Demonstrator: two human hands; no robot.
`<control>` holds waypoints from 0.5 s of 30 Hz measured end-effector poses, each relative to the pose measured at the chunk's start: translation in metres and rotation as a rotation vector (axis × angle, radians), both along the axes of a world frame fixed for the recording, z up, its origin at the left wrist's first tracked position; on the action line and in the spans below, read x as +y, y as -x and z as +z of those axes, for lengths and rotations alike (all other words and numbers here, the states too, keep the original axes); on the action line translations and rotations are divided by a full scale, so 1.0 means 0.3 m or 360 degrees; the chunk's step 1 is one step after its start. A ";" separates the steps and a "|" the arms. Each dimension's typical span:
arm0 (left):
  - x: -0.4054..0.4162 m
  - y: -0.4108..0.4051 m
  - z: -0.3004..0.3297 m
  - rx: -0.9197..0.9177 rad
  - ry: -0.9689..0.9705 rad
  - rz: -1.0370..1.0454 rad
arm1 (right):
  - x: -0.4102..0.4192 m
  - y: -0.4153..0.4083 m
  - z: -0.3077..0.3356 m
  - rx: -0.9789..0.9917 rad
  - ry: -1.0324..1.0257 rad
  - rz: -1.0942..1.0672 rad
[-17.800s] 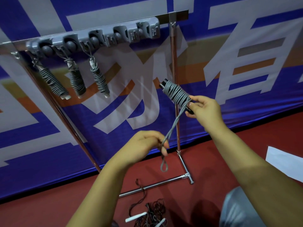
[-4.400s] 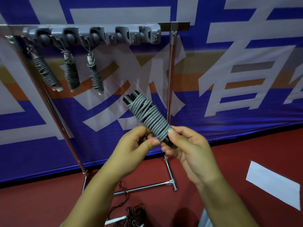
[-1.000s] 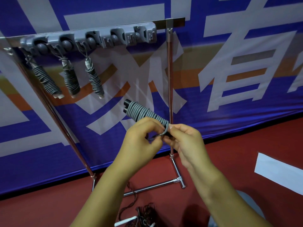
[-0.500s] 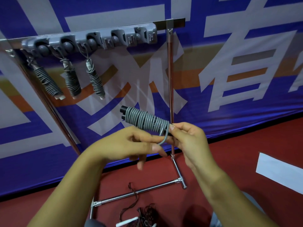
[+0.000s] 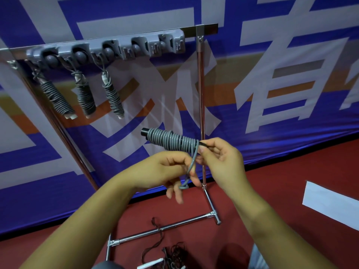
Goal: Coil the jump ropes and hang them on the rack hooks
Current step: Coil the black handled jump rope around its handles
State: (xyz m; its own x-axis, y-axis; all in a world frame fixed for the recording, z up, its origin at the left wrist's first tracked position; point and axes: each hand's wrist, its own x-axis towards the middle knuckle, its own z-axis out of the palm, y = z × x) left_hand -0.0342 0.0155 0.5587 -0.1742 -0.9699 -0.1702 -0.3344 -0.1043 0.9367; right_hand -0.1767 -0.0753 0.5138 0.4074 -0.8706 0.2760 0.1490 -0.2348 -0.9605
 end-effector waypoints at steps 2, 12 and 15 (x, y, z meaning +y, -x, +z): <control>-0.004 0.004 0.007 -0.0100 -0.0004 -0.0020 | 0.003 0.003 -0.005 -0.0013 0.0016 -0.0002; -0.033 -0.004 0.012 -0.0932 0.0307 0.0041 | 0.022 0.014 -0.020 0.0203 0.0486 -0.0097; -0.031 -0.015 -0.012 -0.1464 0.0543 0.0040 | 0.008 0.011 -0.017 0.0190 0.0658 -0.0248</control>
